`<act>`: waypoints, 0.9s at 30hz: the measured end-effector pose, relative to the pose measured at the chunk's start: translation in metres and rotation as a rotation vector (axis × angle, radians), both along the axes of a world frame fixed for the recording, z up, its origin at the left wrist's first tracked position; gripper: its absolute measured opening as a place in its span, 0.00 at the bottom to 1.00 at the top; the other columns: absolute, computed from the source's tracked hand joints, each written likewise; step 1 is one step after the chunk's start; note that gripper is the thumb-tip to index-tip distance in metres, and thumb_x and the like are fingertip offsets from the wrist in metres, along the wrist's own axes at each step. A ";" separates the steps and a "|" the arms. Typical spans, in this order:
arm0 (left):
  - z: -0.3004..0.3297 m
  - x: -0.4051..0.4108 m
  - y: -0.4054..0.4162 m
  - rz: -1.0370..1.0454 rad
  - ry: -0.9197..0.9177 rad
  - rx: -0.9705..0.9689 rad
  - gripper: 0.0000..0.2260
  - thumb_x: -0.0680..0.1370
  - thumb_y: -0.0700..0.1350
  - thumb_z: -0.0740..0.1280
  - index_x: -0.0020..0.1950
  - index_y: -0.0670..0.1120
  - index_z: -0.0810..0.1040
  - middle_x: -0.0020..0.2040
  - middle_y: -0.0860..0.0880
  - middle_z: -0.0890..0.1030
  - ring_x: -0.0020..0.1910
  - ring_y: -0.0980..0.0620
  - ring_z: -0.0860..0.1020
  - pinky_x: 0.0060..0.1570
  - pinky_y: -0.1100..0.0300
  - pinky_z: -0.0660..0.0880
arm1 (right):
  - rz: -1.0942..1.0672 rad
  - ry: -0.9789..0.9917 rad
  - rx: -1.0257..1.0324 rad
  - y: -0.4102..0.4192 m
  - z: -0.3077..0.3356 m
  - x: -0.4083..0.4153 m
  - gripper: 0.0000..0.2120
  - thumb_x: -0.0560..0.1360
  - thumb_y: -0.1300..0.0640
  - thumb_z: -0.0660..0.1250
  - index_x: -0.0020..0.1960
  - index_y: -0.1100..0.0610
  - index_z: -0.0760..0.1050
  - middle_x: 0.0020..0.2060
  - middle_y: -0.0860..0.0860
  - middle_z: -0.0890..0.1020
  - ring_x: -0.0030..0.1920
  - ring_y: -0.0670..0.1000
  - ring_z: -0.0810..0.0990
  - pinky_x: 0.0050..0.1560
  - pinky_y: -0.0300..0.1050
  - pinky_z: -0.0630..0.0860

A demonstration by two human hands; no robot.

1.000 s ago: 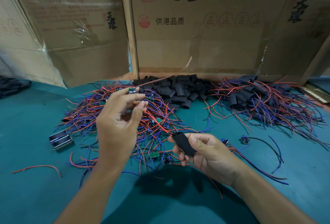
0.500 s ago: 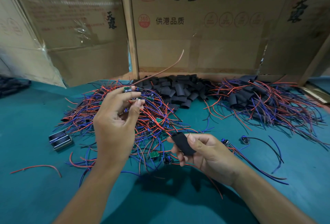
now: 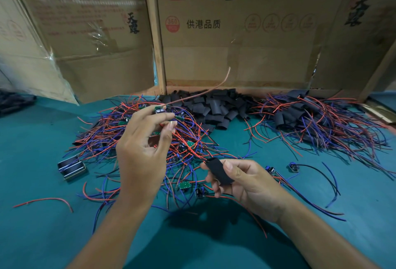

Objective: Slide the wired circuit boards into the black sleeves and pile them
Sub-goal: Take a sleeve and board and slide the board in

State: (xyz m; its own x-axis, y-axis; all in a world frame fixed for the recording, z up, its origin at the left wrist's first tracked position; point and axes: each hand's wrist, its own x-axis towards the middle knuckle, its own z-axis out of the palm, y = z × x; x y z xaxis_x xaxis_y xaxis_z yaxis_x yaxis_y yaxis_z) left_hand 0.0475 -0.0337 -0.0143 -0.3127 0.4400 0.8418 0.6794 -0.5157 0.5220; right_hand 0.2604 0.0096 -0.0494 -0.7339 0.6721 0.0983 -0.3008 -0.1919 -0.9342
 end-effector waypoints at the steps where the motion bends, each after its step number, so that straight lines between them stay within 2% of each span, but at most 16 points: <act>1: -0.001 0.002 0.000 0.009 0.020 0.004 0.06 0.80 0.43 0.70 0.56 0.50 0.83 0.57 0.60 0.78 0.57 0.45 0.81 0.55 0.41 0.77 | -0.015 -0.016 0.018 0.000 0.000 -0.001 0.30 0.70 0.41 0.74 0.57 0.66 0.80 0.44 0.58 0.82 0.39 0.52 0.77 0.41 0.43 0.76; 5: -0.006 0.018 -0.002 -0.073 -0.017 -0.026 0.07 0.79 0.43 0.70 0.56 0.52 0.82 0.58 0.60 0.77 0.57 0.47 0.81 0.55 0.43 0.79 | -0.095 -0.135 0.134 -0.001 0.003 -0.002 0.30 0.71 0.42 0.70 0.57 0.68 0.79 0.43 0.56 0.84 0.40 0.52 0.77 0.43 0.44 0.76; 9: -0.014 0.040 -0.002 -0.218 -0.223 -0.118 0.07 0.78 0.44 0.71 0.54 0.54 0.83 0.58 0.53 0.79 0.52 0.43 0.83 0.52 0.42 0.80 | -0.074 -0.209 0.213 -0.004 0.006 0.000 0.22 0.76 0.50 0.64 0.57 0.69 0.77 0.44 0.54 0.84 0.42 0.51 0.79 0.51 0.48 0.75; 11: -0.017 0.049 -0.003 -0.277 -0.305 -0.147 0.07 0.79 0.44 0.69 0.55 0.54 0.84 0.58 0.53 0.80 0.53 0.43 0.84 0.53 0.42 0.80 | -0.049 -0.224 0.213 -0.006 0.007 0.002 0.20 0.79 0.52 0.63 0.59 0.68 0.77 0.46 0.54 0.84 0.45 0.50 0.81 0.53 0.46 0.76; 14: -0.017 0.056 -0.008 -0.308 -0.339 -0.214 0.11 0.80 0.42 0.67 0.57 0.55 0.84 0.59 0.56 0.83 0.57 0.52 0.83 0.60 0.54 0.78 | -0.092 -0.249 0.239 -0.006 0.008 0.001 0.18 0.79 0.53 0.61 0.60 0.67 0.75 0.47 0.55 0.83 0.46 0.50 0.80 0.52 0.44 0.75; 17: -0.015 0.058 -0.009 -0.298 -0.336 -0.282 0.11 0.81 0.44 0.68 0.58 0.57 0.84 0.57 0.60 0.84 0.59 0.58 0.81 0.61 0.62 0.75 | -0.218 -0.339 0.343 -0.005 0.009 -0.003 0.16 0.77 0.51 0.62 0.58 0.60 0.75 0.49 0.56 0.84 0.46 0.47 0.81 0.51 0.43 0.75; 20: -0.014 0.059 -0.009 -0.309 -0.372 -0.310 0.10 0.79 0.48 0.68 0.59 0.56 0.84 0.56 0.61 0.84 0.58 0.60 0.81 0.59 0.66 0.75 | -0.382 -0.543 0.646 -0.003 0.006 -0.002 0.08 0.79 0.53 0.66 0.57 0.53 0.75 0.47 0.48 0.83 0.48 0.44 0.81 0.54 0.41 0.75; 22: -0.016 0.059 -0.010 -0.307 -0.355 -0.329 0.10 0.80 0.47 0.68 0.59 0.55 0.84 0.55 0.61 0.84 0.58 0.60 0.81 0.57 0.68 0.74 | -0.477 -0.613 0.781 -0.003 0.004 -0.002 0.09 0.78 0.53 0.68 0.58 0.51 0.76 0.47 0.43 0.82 0.48 0.41 0.79 0.53 0.38 0.74; 27: -0.018 0.060 -0.008 -0.333 -0.362 -0.373 0.09 0.78 0.44 0.71 0.54 0.56 0.85 0.50 0.58 0.86 0.53 0.57 0.84 0.55 0.62 0.78 | -0.590 -0.529 0.899 -0.005 0.009 -0.001 0.13 0.77 0.52 0.70 0.60 0.46 0.73 0.49 0.34 0.78 0.52 0.35 0.76 0.50 0.25 0.68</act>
State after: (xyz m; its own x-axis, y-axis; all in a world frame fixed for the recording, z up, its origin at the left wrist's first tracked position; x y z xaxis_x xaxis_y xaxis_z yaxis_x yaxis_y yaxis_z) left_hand 0.1072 -0.0420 -0.0324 -0.3450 0.8076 0.4783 0.2597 -0.4076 0.8755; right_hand 0.2592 0.0046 -0.0400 -0.4267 0.7639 0.4841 0.3388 0.6314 -0.6976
